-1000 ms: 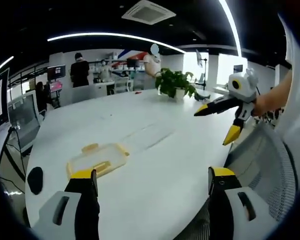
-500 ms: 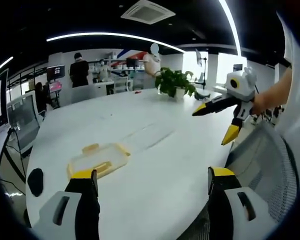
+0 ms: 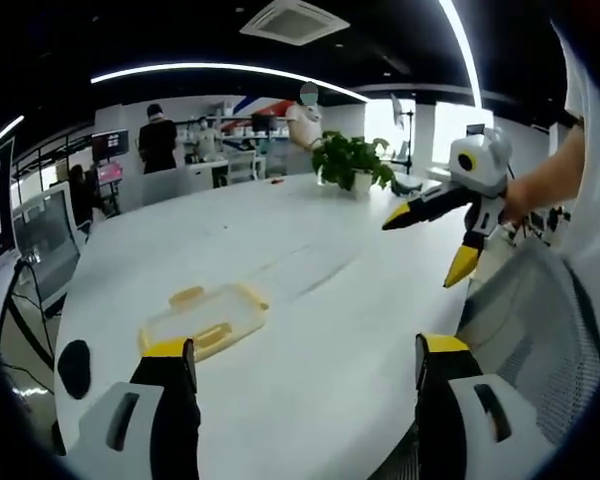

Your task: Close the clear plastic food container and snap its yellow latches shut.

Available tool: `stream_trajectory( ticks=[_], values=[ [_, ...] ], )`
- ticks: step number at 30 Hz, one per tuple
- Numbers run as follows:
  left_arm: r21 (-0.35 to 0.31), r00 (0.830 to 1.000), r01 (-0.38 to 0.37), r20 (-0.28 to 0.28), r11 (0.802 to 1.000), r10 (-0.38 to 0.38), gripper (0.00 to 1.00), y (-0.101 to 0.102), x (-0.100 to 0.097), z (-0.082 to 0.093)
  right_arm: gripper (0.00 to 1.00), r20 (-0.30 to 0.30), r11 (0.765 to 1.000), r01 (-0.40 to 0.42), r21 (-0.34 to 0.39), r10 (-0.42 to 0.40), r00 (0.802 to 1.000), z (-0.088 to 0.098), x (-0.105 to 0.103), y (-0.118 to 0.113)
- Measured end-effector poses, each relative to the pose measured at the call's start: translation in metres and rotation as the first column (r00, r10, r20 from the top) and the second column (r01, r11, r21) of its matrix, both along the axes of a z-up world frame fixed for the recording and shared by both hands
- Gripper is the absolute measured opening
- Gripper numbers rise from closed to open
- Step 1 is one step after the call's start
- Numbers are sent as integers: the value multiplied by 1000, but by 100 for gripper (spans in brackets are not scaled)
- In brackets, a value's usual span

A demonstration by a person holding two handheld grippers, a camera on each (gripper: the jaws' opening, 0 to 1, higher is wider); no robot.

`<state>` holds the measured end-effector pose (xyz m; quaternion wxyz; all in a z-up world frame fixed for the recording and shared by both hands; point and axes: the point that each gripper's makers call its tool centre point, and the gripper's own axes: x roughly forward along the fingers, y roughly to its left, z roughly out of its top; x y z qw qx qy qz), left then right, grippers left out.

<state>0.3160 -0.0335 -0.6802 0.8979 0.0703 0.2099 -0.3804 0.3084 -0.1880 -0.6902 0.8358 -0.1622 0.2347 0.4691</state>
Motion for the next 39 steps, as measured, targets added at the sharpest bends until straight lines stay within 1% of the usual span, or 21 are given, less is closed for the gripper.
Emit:
stream_trajectory(
  ticks=[4, 6, 11, 16, 20, 30, 31, 34, 37, 39],
  values=[
    [7, 1000, 7, -2, 1000, -7, 88, 4, 5, -1, 77, -8, 1000, -16, -11, 16, 1000, -3, 6, 3],
    [22, 1000, 11, -6, 1000, -11, 88, 7, 7, -3, 77, -8, 1000, -23, -17, 23, 1000, -3, 8, 4],
    [22, 1000, 15, -14, 1000, -14, 87, 9, 11, -5, 76, -9, 999, -44, -23, 43, 999, -4, 11, 8],
    [38, 999, 30, -21, 999, -29, 87, 12, 14, -9, 76, -12, 998, -57, -31, 56, 998, -5, 16, 11],
    [42, 999, 37, -24, 998, -36, 87, 15, 18, -9, 75, -13, 997, -70, -36, 70, 997, -5, 20, 14],
    [105, 995, 97, -20, 990, -95, 86, 24, 28, -15, 75, -21, 992, -109, -64, 107, 994, -9, 32, 18],
    [126, 994, 105, -20, 987, -103, 86, 27, 30, -17, 75, -26, 992, -110, -62, 109, 994, -9, 33, 18],
    [139, 993, 121, -24, 983, -118, 85, 28, 32, -19, 75, -28, 991, -120, -65, 118, 993, -9, 36, 20],
    [172, 989, 149, -23, 974, -147, 85, 29, 32, -23, 74, -32, 990, -123, -71, 121, 992, -10, 39, 21],
    [180, 987, 161, -30, 970, -158, 85, 29, 33, -24, 73, -11, 987, -132, -95, 132, 991, -10, 44, 20]
  ],
)
